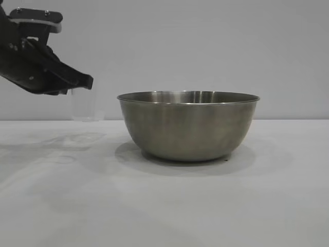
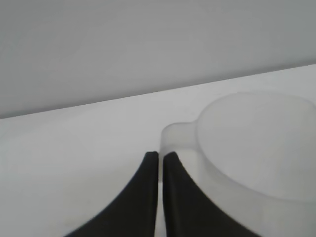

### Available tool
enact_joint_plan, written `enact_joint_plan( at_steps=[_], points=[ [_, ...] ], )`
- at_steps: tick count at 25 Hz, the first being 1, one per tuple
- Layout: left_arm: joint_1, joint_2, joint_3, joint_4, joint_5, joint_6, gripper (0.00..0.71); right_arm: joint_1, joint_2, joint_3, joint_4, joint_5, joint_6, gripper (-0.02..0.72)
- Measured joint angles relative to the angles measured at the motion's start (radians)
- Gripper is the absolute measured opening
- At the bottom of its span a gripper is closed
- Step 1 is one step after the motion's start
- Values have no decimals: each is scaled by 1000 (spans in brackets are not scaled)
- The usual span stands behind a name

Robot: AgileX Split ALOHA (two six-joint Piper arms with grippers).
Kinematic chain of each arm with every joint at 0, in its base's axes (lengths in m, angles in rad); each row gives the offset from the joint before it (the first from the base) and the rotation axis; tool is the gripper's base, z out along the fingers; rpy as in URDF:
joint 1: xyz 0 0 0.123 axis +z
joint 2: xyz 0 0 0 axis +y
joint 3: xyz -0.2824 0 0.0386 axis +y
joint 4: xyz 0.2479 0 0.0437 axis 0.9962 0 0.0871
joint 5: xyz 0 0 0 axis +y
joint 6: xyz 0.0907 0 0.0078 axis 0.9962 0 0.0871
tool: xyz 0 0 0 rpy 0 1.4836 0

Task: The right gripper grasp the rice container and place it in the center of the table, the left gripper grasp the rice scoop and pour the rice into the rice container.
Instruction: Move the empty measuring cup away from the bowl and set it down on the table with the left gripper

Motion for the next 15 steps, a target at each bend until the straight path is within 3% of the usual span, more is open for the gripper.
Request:
enact_joint_plan(
  at_steps=[10,15],
  points=[
    [0,4,157,15,-228,-81,0,0,0,0,0,0,0,514],
    [0,4,193,26,-272,-98,0,0,0,0,0,0,0,514]
  ],
)
